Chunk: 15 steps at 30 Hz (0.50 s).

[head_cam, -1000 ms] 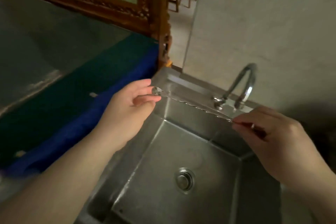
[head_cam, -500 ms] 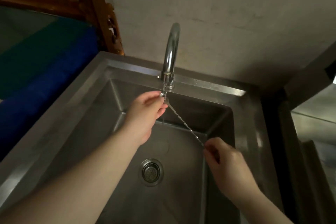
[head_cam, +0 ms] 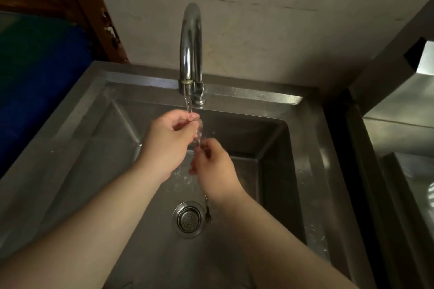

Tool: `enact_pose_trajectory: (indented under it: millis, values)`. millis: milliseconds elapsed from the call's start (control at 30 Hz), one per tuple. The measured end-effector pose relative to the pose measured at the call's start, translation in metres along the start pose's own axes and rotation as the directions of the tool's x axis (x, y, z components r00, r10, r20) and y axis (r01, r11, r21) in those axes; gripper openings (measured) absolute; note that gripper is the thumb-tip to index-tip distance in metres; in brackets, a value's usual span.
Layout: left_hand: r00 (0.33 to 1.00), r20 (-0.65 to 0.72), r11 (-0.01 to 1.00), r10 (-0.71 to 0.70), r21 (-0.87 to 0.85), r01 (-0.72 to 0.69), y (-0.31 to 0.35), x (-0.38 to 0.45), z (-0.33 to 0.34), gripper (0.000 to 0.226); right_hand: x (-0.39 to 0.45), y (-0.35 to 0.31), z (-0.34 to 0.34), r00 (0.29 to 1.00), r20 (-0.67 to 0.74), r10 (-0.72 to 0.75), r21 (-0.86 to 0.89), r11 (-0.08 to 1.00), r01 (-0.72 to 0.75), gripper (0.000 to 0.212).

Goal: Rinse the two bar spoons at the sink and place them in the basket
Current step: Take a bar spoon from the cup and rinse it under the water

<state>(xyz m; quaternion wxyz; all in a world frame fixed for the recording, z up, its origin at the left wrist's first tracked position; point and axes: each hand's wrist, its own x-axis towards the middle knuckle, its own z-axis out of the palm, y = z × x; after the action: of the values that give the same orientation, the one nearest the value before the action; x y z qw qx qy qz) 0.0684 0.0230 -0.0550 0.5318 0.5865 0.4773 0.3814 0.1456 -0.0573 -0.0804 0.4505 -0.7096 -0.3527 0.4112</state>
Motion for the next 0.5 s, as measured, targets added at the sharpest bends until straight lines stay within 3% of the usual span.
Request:
enact_pose_trajectory:
  millis: [133,267,500]
  values:
    - [0.999,-0.022,0.999,0.033,0.04,-0.033,0.0,0.004,-0.008,0.016,0.018,-0.021,0.01,1.0,-0.01,-0.022,0.18,0.983,0.023,0.03]
    - [0.996,0.084,0.999,-0.037,-0.023,0.039,0.002,0.012,-0.012,0.013,0.025,-0.021,0.016,0.998,-0.047,-0.041,0.272,0.961,0.053,0.042]
    - [0.984,0.125,0.98,-0.126,-0.139,0.143,-0.005,0.007,-0.002,0.017,0.031,-0.019,0.022,0.999,-0.04,-0.025,0.406,0.913,0.039,0.042]
